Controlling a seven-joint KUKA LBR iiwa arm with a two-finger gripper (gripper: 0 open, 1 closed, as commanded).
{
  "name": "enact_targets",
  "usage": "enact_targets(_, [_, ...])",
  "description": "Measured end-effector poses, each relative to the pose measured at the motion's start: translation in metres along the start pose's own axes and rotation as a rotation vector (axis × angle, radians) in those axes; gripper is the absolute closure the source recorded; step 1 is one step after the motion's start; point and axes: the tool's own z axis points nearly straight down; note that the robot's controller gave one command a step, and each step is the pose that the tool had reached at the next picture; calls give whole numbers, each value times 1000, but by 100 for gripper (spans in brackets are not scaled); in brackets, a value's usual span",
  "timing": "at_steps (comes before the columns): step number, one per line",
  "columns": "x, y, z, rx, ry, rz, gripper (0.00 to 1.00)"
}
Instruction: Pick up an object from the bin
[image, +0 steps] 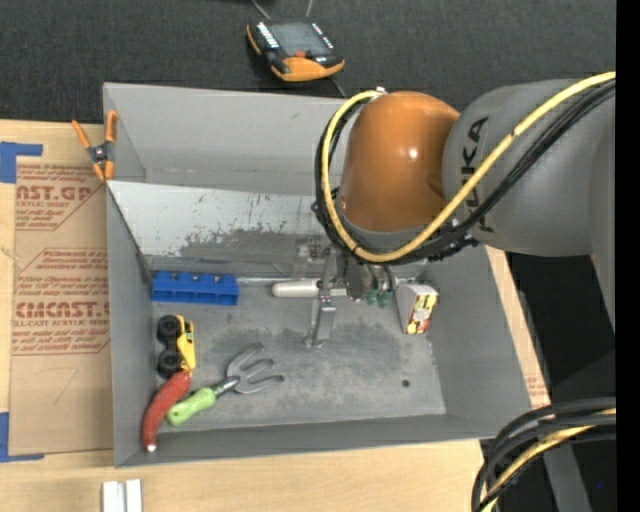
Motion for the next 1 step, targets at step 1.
enact_targets(1, [-2,-1,-5,-1,-8,2,0])
